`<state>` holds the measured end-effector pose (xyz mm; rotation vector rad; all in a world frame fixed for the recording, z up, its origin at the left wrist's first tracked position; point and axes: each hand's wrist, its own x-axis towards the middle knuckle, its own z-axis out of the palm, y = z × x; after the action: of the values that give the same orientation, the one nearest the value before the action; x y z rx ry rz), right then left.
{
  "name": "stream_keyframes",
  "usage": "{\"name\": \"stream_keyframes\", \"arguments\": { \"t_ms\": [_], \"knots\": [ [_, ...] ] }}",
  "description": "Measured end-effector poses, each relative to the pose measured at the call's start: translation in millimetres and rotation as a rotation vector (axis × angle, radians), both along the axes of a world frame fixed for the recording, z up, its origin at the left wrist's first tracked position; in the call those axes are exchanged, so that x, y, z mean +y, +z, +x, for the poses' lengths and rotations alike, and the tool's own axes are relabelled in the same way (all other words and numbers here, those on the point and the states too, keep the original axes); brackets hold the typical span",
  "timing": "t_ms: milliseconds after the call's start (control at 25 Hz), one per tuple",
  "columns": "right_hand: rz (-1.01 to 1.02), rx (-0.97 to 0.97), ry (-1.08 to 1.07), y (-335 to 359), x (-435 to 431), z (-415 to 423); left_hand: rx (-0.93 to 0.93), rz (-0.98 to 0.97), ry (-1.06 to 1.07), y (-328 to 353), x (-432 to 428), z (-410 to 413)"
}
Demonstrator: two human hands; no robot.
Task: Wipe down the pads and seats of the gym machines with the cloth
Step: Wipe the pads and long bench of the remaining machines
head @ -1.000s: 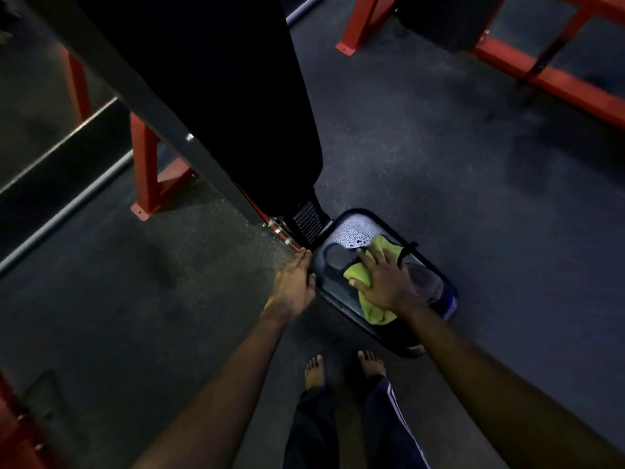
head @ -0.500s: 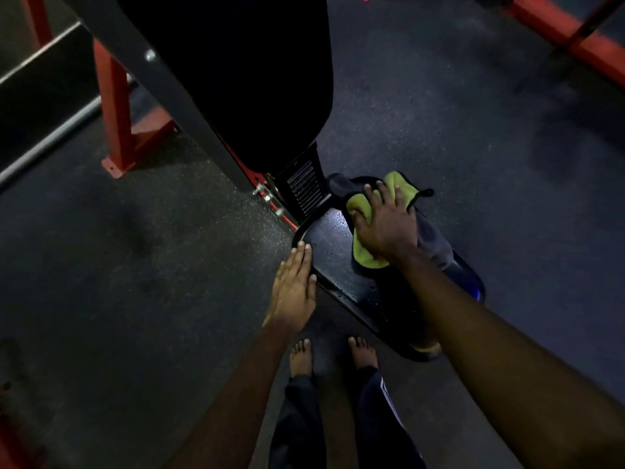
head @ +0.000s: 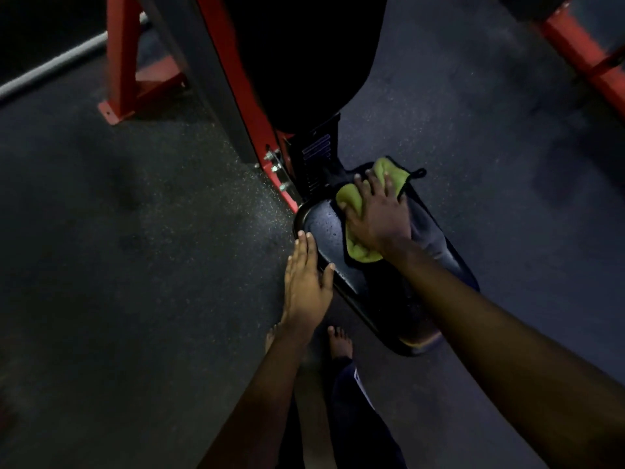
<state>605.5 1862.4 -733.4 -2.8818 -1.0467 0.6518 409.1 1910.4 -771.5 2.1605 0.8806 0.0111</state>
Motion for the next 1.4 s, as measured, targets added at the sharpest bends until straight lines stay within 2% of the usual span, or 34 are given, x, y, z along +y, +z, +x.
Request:
{"name": "stream_keyframes", "arguments": {
  "t_ms": [120,240,360,440,640,720,880,1000,1200,1400],
  "knots": [
    [0.047,0.001,0.262,9.2,-43.4,-27.0,-0.013,-0.023,0.074,3.8,-31.3,-9.7],
    [0.093,0.017,0.22,3.7,-47.4,-19.2,0.025,-0.092,0.076,6.7,-63.0,-16.1],
    [0.082,-0.003,0.097,-1.6,-5.2,-1.0,0.05,-0.125,0.026,8.9,-67.7,-16.1],
    [0.042,-0.002,0.094,-5.8,16.6,0.8,0.031,-0.122,0.032,6.4,-67.0,-17.9],
    [0.083,0.028,0.314,2.3,-26.6,-22.2,-0.027,-0.178,0.084,4.1,-73.5,-24.3],
    [0.082,0.025,0.321,1.4,-33.8,-25.4,-0.034,-0.199,0.069,0.9,-77.8,-31.3],
    [0.062,-0.004,0.289,-8.0,14.3,-20.1,-0.099,-0.3,0.095,-6.4,-90.3,-39.8],
    [0.065,-0.039,0.326,-11.3,34.6,-15.9,-0.118,-0.307,0.125,-9.1,-103.7,-37.7],
    [0.09,0.098,0.575,-2.0,-14.4,-17.8,-0.083,-0.239,0.205,-5.1,-130.4,-29.7],
    [0.096,0.076,0.63,-3.1,9.6,-16.4,-0.1,-0.242,0.336,3.9,-166.6,-24.5]
  ]
}}
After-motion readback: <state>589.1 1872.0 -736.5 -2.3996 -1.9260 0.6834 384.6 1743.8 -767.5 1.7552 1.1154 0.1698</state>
